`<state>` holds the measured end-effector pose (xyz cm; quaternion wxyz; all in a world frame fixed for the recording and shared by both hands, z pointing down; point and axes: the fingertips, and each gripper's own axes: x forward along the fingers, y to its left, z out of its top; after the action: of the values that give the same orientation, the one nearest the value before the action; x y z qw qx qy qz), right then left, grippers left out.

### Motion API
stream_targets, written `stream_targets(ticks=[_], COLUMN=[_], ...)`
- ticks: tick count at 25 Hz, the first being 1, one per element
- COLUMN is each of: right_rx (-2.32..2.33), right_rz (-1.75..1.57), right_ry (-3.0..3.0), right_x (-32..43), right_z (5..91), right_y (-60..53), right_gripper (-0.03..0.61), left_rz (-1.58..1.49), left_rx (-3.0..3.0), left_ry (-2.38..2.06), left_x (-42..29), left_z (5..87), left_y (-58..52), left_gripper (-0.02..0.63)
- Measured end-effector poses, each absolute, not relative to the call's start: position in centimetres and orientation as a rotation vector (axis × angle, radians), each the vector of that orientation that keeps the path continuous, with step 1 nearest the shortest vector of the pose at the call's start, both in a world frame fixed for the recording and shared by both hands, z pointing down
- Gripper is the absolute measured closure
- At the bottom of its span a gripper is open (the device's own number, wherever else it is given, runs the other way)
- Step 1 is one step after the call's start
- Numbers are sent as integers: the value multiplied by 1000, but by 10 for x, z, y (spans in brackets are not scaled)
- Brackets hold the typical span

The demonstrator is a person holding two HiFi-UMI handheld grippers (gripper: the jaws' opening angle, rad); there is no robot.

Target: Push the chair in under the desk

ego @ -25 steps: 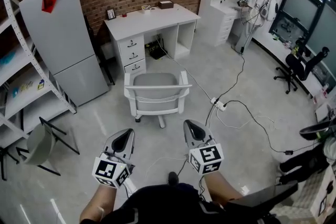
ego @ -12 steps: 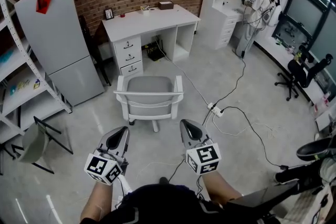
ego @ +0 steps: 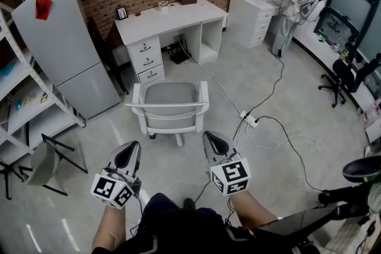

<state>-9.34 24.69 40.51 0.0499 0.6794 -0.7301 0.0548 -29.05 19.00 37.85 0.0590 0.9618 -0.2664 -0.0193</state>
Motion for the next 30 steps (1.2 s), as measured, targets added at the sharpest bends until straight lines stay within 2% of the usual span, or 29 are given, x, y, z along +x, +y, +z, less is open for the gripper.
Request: stream_targets(ticks=[30], right_rx=[2108], right_rz=[277], right_ry=[-2256], right_x=[-78], right_z=[412], right_y=[68], right_gripper=[568], left_rz=[-16], left_rx=[2937], left_ry=[-671], left_x=[-279], left_z=[409], left_y=[12], left_gripper=[604])
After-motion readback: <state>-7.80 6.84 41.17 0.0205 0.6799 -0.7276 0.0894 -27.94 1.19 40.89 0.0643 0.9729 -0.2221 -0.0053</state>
